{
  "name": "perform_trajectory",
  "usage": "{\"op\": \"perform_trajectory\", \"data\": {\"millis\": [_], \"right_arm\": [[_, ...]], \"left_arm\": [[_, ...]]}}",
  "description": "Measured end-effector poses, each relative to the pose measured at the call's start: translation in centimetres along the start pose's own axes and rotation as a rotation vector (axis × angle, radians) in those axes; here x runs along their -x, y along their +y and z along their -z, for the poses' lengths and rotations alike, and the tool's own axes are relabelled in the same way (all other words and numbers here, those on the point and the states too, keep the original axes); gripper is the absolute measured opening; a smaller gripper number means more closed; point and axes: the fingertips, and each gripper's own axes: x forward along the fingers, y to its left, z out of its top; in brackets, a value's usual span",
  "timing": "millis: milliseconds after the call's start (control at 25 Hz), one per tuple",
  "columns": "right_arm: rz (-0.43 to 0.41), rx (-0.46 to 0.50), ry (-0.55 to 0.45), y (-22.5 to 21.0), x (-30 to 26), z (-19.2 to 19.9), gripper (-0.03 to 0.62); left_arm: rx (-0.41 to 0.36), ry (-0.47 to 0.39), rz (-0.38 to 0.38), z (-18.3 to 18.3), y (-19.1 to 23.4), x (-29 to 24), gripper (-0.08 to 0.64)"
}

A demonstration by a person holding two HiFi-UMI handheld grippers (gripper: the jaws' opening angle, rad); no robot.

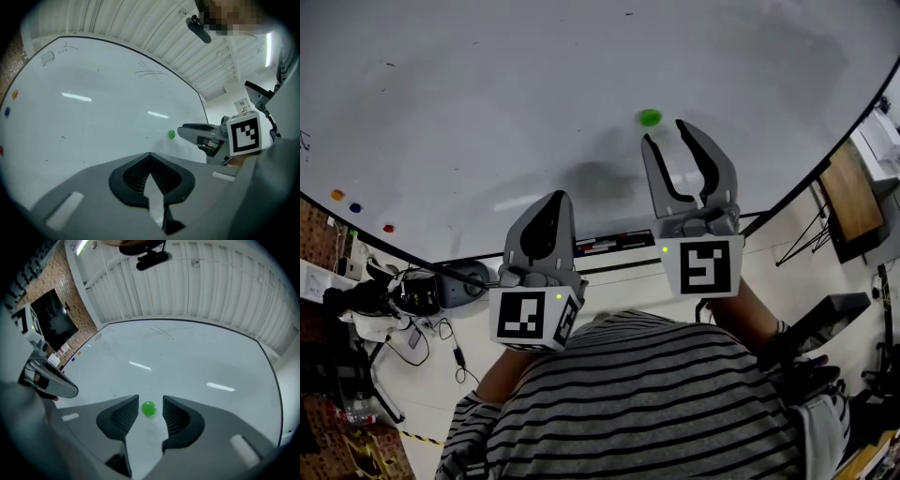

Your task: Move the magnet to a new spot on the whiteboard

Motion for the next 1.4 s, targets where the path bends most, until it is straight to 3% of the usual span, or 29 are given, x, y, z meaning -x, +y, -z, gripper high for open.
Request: {"op": "perform_trajectory", "data": {"millis": [240,640,760,1080,1400], "right_arm": [[-0.051,-0.071,0.045,-1.1,7.8,-0.5,0.139],[-0.082,-0.136,0.119,-3.8,19.9,-0.6,0.002],[-0.100,-0.149,0.142,-3.5,21.7,-0.8,0.002],[-0.102,-0.209,0.187,-0.3,24.0,-2.7,0.000],[-0.114,-0.226,0.225,3.8,23.8,-3.3,0.000]], "left_arm": [[-0.012,-0.040,-0.051,-1.2,-4.1,2.6,0.016],[-0.033,-0.008,-0.184,0.7,-11.8,10.6,0.015],[-0.042,-0.006,-0.196,0.3,-13.0,12.5,0.015],[-0.059,-0.009,-0.170,-1.2,-12.4,16.4,0.017],[-0.040,0.029,-0.132,0.0,-10.8,18.9,0.015]]}}
